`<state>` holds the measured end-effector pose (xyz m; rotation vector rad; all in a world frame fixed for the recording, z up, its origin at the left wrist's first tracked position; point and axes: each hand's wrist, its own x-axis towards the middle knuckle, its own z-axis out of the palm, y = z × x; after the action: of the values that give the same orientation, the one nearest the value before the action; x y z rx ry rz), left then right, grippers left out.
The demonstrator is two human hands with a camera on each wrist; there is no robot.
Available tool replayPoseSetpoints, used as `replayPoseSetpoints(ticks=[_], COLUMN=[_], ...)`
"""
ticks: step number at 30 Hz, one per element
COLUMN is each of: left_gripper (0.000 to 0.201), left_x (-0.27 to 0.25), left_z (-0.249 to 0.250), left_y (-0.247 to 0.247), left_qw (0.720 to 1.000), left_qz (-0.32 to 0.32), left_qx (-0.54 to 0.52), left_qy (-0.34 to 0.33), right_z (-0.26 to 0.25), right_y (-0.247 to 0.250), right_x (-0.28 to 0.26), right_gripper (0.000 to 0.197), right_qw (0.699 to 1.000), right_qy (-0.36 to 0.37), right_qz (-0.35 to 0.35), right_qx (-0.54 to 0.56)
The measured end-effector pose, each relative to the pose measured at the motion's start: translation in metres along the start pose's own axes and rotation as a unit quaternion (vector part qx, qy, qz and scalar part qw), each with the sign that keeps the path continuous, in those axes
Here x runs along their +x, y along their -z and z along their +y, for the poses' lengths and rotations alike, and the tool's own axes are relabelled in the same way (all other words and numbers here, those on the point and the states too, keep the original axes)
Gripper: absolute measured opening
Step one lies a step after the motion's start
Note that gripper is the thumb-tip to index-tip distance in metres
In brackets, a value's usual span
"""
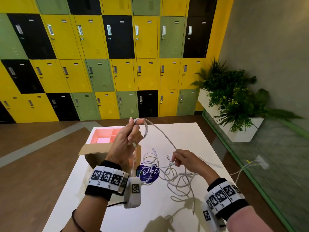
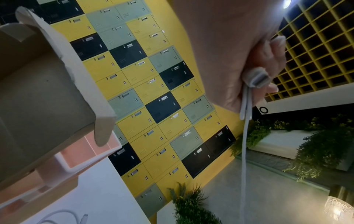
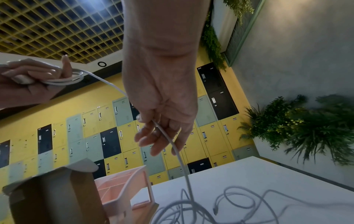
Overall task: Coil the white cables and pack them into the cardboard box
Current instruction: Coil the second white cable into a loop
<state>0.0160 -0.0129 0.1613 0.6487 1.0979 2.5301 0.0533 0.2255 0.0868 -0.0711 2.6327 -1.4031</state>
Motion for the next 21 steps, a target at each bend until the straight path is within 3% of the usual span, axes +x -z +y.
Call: replayPoseSetpoints(ticks=[4,10,13,17,21], left_gripper=[0.048,0.047,0.047,0.046,0.044], left_x=[-0.002,-0.002,-0.004,-0.004,-0.005], left_z=[-0.006,-0.021,-0.024,-0.025,-0.03], left_y=[-0.004,-0.014,-0.015,-0.011,-0.008], left_qw=[1.0,0.999,1.0,0.998,0.992], left_qz=[0.015,0.03,0.027,0.034,0.049], left_qx=[0.02,0.003,0.002,0.047,0.119], left_qy=[-0.015,0.012,0.015,0.004,-0.008], right_z=[-0.011,-0.041,-0.043,-0.042,-0.054], right_y=[0.002,-0.003,-0.009,-0.02,-0.029], right_x=[-0.004,-0.007,-0.004,-0.004,-0.011], right_gripper=[0.03,0.023,0.021,0.021,0.024], right_qw=[0.999,0.969,0.958,0.978,0.975], right_qy=[0.003,0.152,0.175,0.155,0.153], right_qz=[0.024,0.179,0.223,0.129,0.048], right_qx=[0.048,0.075,0.038,-0.056,-0.152])
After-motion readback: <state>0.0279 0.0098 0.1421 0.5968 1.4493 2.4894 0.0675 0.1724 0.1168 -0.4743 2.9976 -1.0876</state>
